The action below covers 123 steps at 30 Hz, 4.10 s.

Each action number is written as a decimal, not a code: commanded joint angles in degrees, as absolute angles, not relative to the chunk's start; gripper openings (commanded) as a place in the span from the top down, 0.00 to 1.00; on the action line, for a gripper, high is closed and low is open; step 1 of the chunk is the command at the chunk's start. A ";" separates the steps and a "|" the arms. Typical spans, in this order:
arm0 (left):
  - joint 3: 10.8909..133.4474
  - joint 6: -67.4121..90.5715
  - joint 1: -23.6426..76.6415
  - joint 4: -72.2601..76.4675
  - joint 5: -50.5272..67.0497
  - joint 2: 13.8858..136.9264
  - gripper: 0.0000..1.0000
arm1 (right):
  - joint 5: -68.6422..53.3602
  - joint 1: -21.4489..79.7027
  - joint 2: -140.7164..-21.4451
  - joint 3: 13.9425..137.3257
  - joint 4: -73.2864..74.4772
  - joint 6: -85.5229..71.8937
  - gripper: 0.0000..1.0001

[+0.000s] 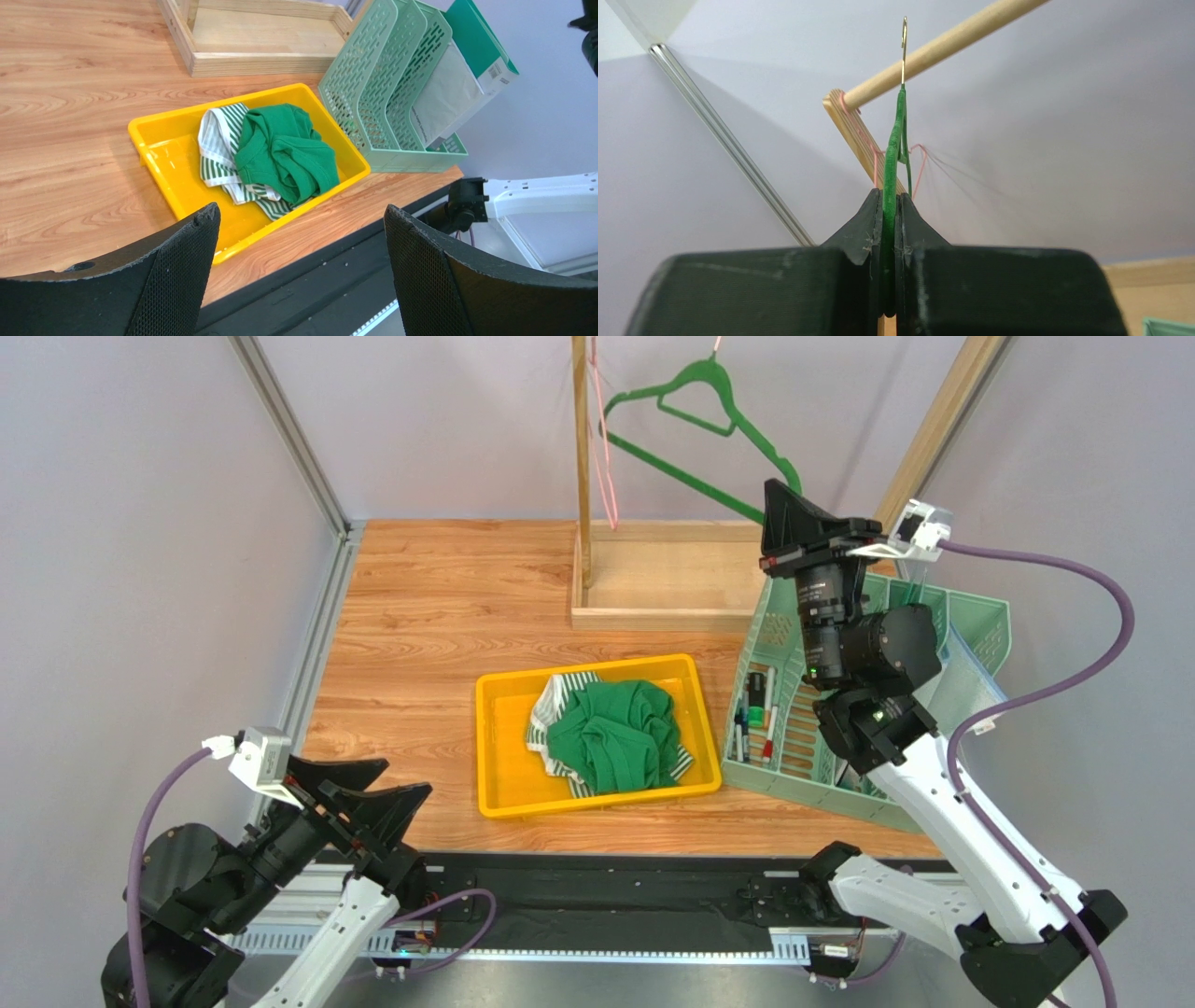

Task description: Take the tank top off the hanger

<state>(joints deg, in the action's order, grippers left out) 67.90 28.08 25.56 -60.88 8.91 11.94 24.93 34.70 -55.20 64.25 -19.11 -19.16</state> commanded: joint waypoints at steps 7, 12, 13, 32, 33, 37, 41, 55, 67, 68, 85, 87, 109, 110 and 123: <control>68.12 29.53 25.49 -62.14 8.09 11.60 0.10 | 34.79 34.72 -60.11 73.30 -31.11 -19.69 1.00; 67.94 29.62 25.58 -62.14 8.17 12.04 0.10 | 44.20 34.63 -61.78 74.35 -29.98 -22.67 1.00; 67.94 29.53 25.49 -62.14 8.17 12.13 0.10 | 44.90 34.72 -62.22 74.62 -29.62 -23.89 1.00; 68.47 28.65 25.49 -63.46 7.65 12.39 0.10 | 47.90 34.54 -69.61 79.10 -22.15 -34.36 1.00; 68.47 28.65 25.49 -63.46 7.56 12.39 0.10 | 47.90 34.45 -69.70 79.10 -21.37 -34.97 1.00; 67.94 28.74 25.49 -63.46 7.73 12.39 0.10 | 48.60 34.45 -70.31 78.93 -18.11 -38.58 1.00; 67.85 28.92 25.49 -63.46 7.82 12.13 0.10 | 49.65 34.45 -70.14 77.35 -17.14 -39.81 1.00; 67.33 28.74 25.49 -64.16 7.65 11.51 0.10 | 42.04 34.54 -74.08 75.24 -18.54 -12.25 0.90; 64.16 29.27 25.49 -62.31 9.14 11.52 0.10 | 28.22 34.45 -72.16 67.24 -28.74 26.68 0.93; 64.16 29.27 25.49 -62.14 9.14 11.51 0.10 | 27.86 34.45 -72.33 67.58 -28.57 28.37 0.92; 64.07 29.62 25.58 -61.61 10.20 11.51 0.11 | 30.14 34.37 -66.98 70.04 -15.41 13.63 0.13; 63.99 29.62 25.49 -61.96 10.20 11.43 0.11 | 31.80 34.54 -65.75 71.10 -11.10 10.92 0.03; 46.77 37.17 25.58 -37.90 22.23 14.77 0.11 | -32.34 36.30 -42.10 37.98 -10.54 -49.04 0.00; 43.89 37.96 25.58 -34.92 22.93 14.77 0.11 | -32.26 37.08 -41.93 36.23 -10.37 -48.87 0.00; 17.23 51.94 25.58 -20.13 27.50 -5.99 0.11 | -10.75 38.32 2.91 -4.03 -10.08 -50.54 0.00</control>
